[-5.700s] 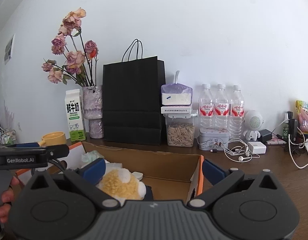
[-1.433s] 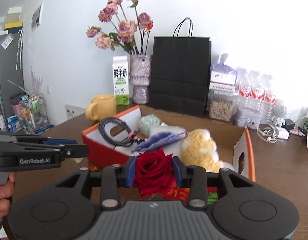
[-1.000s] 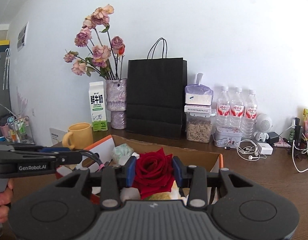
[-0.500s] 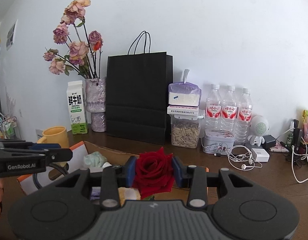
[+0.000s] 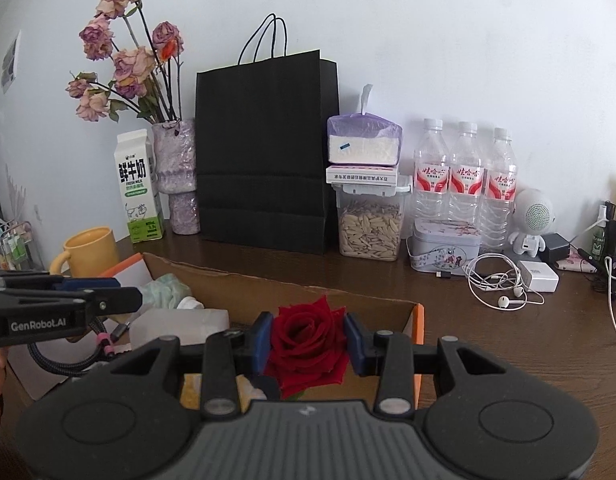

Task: Organize objects
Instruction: 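Carry the soap bar and red rose into the box and open both grippers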

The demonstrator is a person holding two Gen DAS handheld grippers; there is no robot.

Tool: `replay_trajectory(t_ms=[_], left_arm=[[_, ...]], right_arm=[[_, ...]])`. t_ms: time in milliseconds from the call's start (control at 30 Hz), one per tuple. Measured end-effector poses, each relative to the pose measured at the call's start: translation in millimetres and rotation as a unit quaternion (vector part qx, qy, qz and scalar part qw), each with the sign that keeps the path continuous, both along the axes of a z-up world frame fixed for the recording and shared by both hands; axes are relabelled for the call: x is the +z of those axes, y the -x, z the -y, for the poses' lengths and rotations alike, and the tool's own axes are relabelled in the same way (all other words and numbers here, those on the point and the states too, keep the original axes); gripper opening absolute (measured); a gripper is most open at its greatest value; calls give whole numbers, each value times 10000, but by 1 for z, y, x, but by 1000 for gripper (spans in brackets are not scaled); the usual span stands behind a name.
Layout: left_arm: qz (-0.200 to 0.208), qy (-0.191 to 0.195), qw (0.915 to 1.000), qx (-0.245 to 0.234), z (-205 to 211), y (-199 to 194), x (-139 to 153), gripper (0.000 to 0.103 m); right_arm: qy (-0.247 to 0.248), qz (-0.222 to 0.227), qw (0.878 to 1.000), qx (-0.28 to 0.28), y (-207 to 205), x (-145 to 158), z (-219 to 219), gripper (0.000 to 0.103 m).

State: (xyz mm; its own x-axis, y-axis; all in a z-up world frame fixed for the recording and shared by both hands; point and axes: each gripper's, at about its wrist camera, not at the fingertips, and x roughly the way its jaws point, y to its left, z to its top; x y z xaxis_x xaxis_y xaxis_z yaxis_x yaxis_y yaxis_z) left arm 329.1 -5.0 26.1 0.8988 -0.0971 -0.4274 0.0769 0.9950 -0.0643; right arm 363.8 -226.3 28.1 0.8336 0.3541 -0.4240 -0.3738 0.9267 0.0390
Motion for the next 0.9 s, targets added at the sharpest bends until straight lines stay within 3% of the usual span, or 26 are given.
replay_trajectory(t_ms=[67,100,133,167,200,233,267,300,600,900], left_arm=[[41,9,10000,14,-1,2,1,35],[82,-3,10000,25,0,3,2,55],[141,-38,9999,60,0,5,3,85],[245,-86,9996,144,1,7,5,98],[421,-142,9986,276,2,11,6,103],[533,-190,9978,342,3,13,7,103],[573,-222,9975,362,4,14,9,103],[571,-197,9975,355,4,14,10,103],[576,-140,9974,411,3,16,12,103],[724,-178,9963,418,6,54,28,103]], right_arm=[[-2,11,10000,14,1,0,0,39],[-9,12,10000,24,1,0,0,42],[-1,19,10000,21,2,-1,-1,43],[9,35,10000,17,2,-1,-1,50],[-1,47,10000,5,3,0,-1,68],[-20,69,10000,-13,4,0,-1,79],[-36,103,9999,-39,5,1,0,99],[-54,152,9998,-83,6,1,0,103],[-59,203,9997,-154,8,3,1,103],[19,563,9980,-272,37,27,1,103]])
